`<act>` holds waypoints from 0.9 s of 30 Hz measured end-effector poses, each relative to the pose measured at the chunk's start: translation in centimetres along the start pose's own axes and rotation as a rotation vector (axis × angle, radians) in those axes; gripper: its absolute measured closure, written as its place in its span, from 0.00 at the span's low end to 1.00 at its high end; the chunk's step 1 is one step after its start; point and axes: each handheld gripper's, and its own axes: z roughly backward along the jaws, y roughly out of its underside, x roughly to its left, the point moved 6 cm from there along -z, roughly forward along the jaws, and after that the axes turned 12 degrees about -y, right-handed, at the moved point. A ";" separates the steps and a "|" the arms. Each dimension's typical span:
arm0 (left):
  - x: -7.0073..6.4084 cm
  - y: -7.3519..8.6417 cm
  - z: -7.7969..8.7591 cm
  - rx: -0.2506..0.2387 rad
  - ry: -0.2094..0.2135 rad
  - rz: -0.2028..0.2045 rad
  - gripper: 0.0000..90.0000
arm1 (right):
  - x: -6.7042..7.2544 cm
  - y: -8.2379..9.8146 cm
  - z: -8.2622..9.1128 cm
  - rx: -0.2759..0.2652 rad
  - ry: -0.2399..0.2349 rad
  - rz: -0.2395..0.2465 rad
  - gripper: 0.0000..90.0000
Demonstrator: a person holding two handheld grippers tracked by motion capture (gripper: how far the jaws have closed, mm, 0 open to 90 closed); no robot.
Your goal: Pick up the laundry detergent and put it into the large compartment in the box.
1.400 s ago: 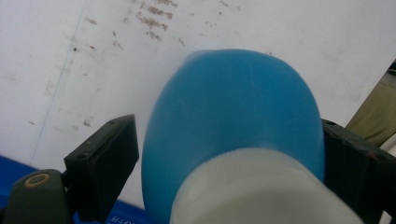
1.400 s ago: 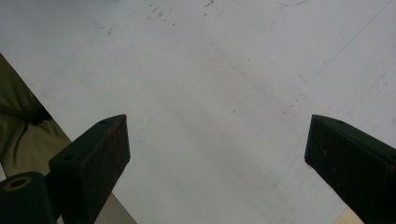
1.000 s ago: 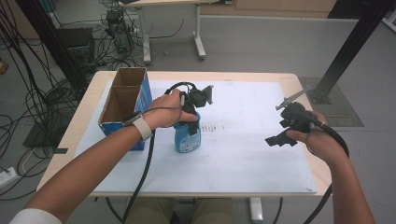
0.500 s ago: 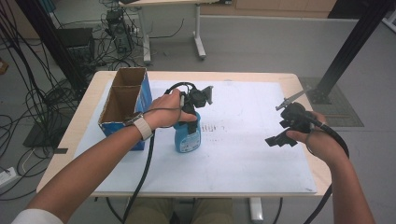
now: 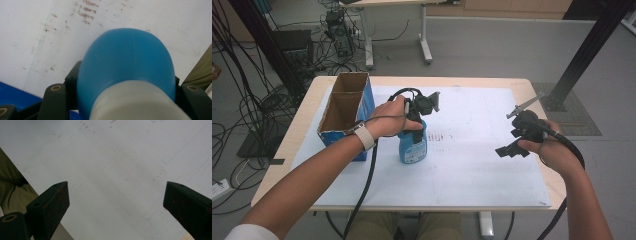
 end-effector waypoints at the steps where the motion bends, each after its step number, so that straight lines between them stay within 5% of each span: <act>1: 0.0 0.0 0.0 0.001 0.000 0.000 0.43 | 0.0 0.0 0.0 0.000 0.000 0.000 0.07; 27: -0.1 0.1 0.0 -0.005 -0.005 -0.002 0.43 | 0.1 -0.2 0.0 0.003 0.000 0.001 0.07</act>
